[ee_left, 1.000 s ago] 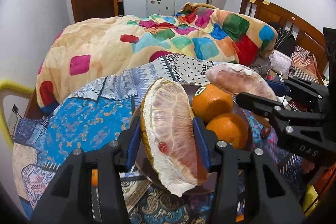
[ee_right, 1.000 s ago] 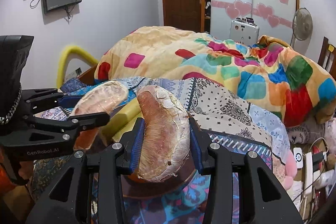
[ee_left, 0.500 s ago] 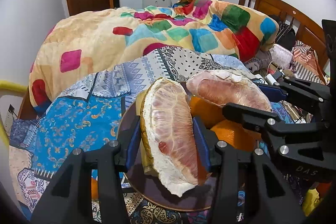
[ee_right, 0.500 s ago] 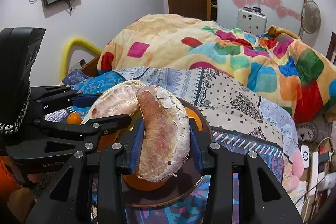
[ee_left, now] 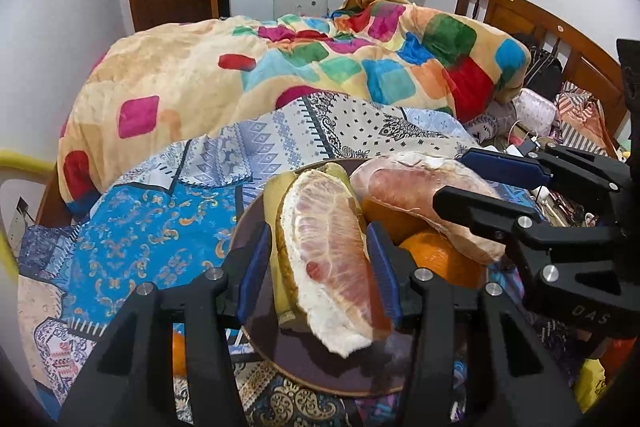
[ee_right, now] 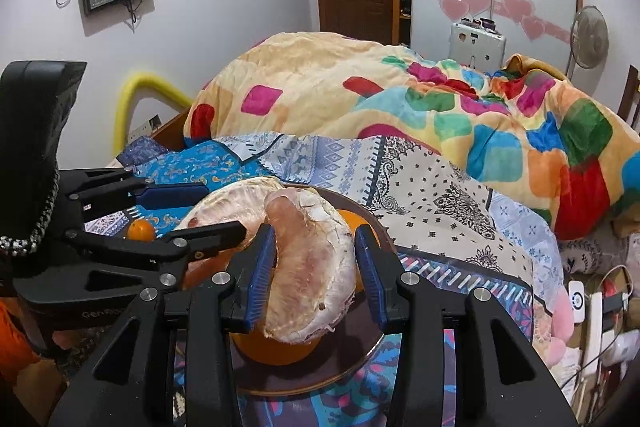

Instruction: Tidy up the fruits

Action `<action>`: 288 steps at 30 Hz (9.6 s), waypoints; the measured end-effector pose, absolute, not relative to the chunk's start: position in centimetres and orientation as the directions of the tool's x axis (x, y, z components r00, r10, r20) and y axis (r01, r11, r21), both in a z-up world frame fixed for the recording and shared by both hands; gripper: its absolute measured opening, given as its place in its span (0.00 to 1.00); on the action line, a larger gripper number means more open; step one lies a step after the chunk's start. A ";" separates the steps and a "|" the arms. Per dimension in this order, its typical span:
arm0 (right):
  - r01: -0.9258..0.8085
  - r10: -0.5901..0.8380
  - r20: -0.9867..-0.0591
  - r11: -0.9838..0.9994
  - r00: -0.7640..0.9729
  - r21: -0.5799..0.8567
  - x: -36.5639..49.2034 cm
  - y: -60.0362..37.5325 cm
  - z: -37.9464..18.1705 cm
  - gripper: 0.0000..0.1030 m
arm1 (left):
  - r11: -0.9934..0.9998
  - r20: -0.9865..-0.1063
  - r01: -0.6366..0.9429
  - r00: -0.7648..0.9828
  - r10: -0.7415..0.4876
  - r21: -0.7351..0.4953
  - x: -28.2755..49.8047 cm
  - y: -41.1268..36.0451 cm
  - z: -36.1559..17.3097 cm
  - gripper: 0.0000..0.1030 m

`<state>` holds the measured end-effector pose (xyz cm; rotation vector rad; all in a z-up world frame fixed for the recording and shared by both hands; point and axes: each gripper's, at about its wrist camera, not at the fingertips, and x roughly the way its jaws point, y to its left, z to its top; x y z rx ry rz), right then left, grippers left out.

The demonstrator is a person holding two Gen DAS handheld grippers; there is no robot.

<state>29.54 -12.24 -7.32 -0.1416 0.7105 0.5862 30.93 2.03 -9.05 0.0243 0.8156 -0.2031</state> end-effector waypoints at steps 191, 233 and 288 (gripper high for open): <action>-0.515 0.433 -0.674 0.852 0.599 0.091 19.2 -16.9 -11.5 0.19 | 0.988 -0.691 0.125 0.706 -0.154 -0.093 17.4 1.6 -11.5 0.36; -0.584 0.442 -0.704 0.810 0.556 0.047 23.1 -11.6 -12.0 0.43 | 0.986 -0.720 0.156 0.676 -0.155 -0.066 23.6 3.0 -11.9 0.53; -0.432 0.433 -0.105 0.901 0.895 0.034 0.6 -20.0 4.8 0.98 | 1.000 -0.157 -0.012 0.988 0.008 -0.025 -4.7 0.0 5.7 1.00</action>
